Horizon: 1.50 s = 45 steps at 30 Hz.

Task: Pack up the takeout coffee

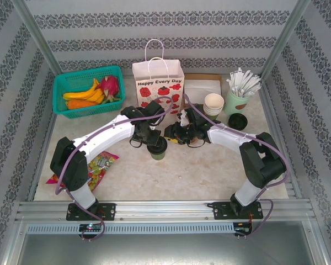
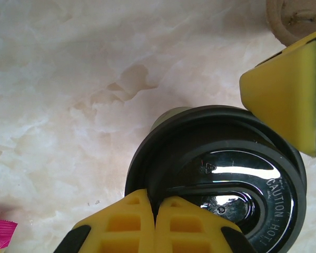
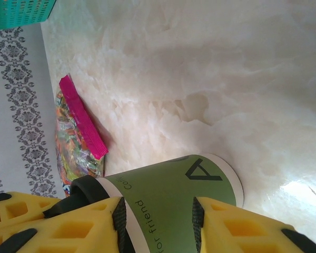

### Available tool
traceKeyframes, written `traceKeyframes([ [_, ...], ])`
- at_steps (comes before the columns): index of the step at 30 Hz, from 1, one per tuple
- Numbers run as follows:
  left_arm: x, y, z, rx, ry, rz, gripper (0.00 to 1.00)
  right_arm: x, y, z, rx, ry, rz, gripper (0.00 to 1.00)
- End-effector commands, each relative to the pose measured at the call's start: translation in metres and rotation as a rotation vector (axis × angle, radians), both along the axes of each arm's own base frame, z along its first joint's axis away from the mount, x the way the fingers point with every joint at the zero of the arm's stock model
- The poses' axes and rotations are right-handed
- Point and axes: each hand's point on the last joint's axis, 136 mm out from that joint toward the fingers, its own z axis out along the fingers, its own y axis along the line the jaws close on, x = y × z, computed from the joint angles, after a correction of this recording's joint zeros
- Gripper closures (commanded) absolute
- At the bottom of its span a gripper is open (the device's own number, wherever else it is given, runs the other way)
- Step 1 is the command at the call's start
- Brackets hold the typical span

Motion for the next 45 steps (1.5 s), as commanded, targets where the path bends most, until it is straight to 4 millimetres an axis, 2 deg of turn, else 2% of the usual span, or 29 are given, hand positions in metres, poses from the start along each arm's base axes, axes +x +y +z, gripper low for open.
traceKeyframes([
  [1, -0.01, 0.015, -0.024, 0.085, 0.074, 0.018, 1.0, -0.014, 0.01, 0.01, 0.044, -0.004, 0.045, 0.59],
  [5, -0.009, 0.015, -0.023, 0.08, 0.07, 0.022, 1.0, -0.013, 0.01, 0.027, 0.058, -0.046, 0.053, 0.59],
  [9, -0.009, 0.015, -0.023, 0.082, 0.069, 0.021, 1.0, -0.017, 0.006, 0.016, 0.028, -0.014, 0.046, 0.59],
  [14, -0.01, 0.014, -0.025, 0.076, 0.075, 0.024, 1.0, -0.028, 0.001, -0.02, -0.04, 0.067, 0.037, 0.6],
  [19, -0.016, 0.012, -0.038, 0.057, 0.104, 0.037, 1.0, -0.038, -0.011, -0.052, -0.132, 0.116, -0.001, 0.62],
  [23, -0.028, 0.015, -0.067, 0.057, 0.169, 0.083, 1.0, -0.049, -0.032, -0.084, -0.265, 0.146, -0.011, 0.63],
  [26, -0.04, 0.029, -0.09, 0.135, 0.229, 0.11, 1.0, -0.056, -0.039, -0.102, -0.295, 0.171, -0.012, 0.63],
  [28, -0.036, 0.036, -0.084, 0.184, 0.22, 0.112, 1.0, -0.047, -0.029, -0.084, -0.239, 0.124, -0.004, 0.63],
  [31, -0.019, 0.029, -0.052, 0.147, 0.133, 0.114, 1.0, -0.022, -0.011, -0.027, -0.16, -0.045, 0.027, 0.6],
  [33, -0.01, 0.024, -0.031, 0.112, 0.087, 0.137, 1.0, -0.011, -0.008, 0.009, -0.134, -0.17, 0.026, 0.57],
  [35, -0.005, 0.021, -0.012, 0.082, 0.054, 0.183, 1.0, -0.005, -0.013, 0.034, -0.13, -0.267, 0.003, 0.51],
  [38, -0.004, 0.018, 0.003, 0.058, 0.019, 0.219, 1.0, -0.008, -0.022, 0.047, -0.125, -0.36, -0.021, 0.45],
  [42, -0.004, 0.02, 0.009, 0.055, 0.001, 0.241, 1.0, -0.024, -0.029, 0.048, -0.087, -0.404, -0.016, 0.34],
  [45, -0.004, 0.019, 0.006, 0.063, 0.014, 0.23, 1.0, -0.039, -0.03, 0.04, -0.087, -0.415, 0.018, 0.07],
])
